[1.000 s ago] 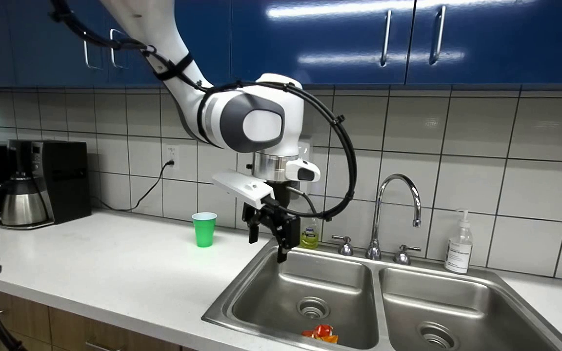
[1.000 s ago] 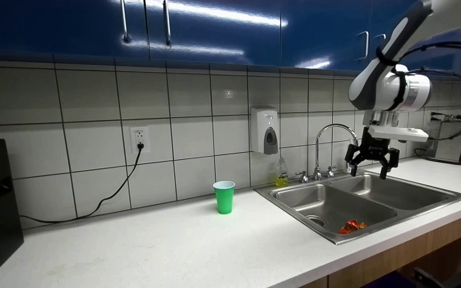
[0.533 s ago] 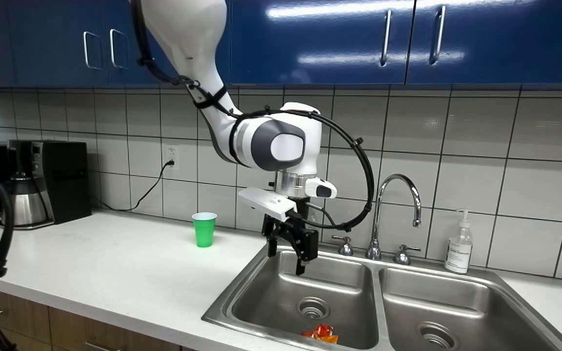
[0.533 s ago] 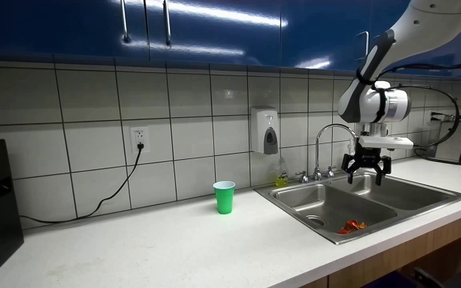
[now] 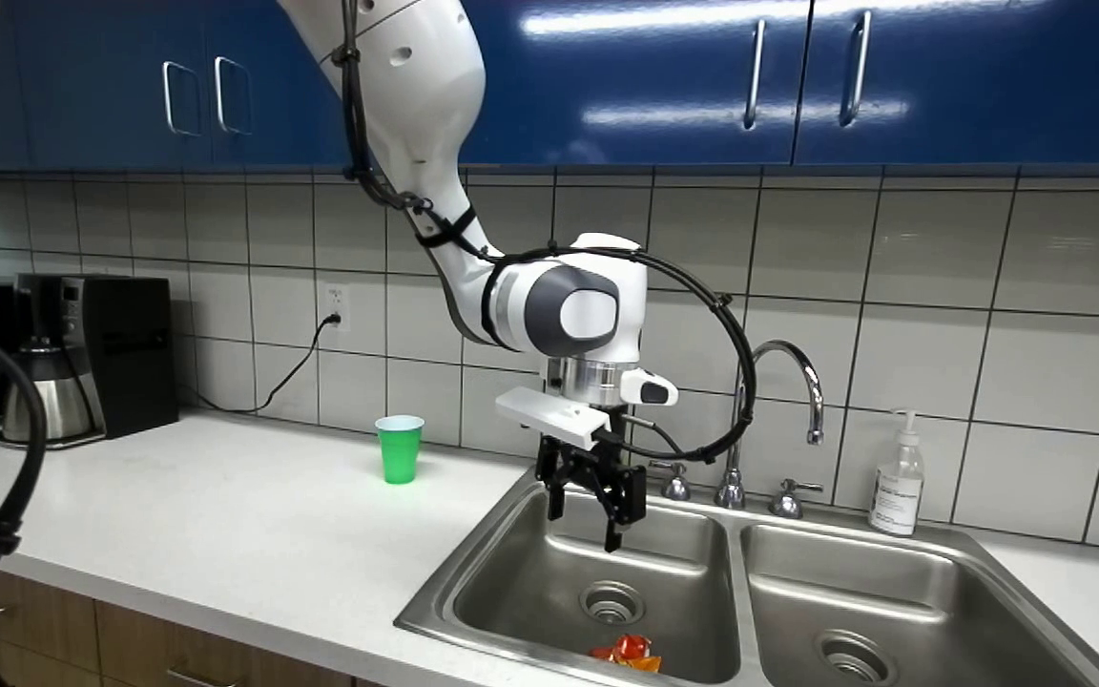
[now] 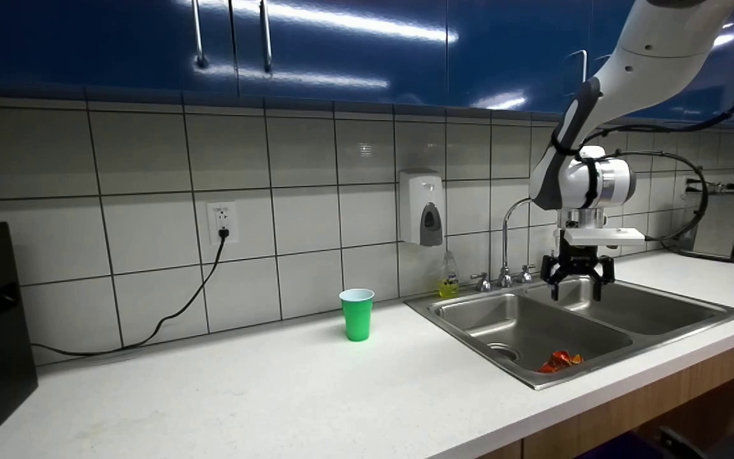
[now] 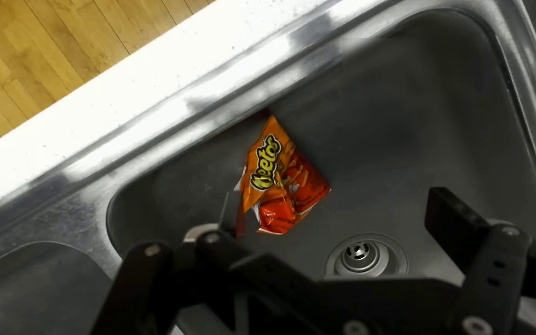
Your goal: Remove the orange packet from the sink, then place it on the left counter
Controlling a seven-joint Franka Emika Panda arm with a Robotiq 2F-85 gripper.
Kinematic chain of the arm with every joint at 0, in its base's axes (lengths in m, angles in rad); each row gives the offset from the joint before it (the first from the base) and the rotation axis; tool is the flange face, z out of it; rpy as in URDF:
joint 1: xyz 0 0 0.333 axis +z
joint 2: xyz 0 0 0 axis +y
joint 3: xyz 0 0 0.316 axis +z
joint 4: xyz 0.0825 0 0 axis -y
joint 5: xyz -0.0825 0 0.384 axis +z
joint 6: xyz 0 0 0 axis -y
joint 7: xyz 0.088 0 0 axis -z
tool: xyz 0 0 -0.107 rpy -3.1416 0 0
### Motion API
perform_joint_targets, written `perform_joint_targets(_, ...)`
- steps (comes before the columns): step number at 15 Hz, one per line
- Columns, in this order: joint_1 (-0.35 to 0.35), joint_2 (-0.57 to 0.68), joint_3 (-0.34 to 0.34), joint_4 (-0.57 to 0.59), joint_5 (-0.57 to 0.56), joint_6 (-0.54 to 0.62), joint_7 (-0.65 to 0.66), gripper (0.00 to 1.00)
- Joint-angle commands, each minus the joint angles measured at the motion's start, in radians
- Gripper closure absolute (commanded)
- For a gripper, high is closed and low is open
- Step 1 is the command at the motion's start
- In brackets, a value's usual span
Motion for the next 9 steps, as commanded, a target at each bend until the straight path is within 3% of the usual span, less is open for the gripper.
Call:
perform_joint_targets(1, -0.029, -0.002, 0.031, 0.001, -0.010, -0.001, 0.008, 0.00)
perform_joint_targets(9, -0.021, 0.020, 0.044, -0.005, -0.006, 0.036, 0.038, 0.00)
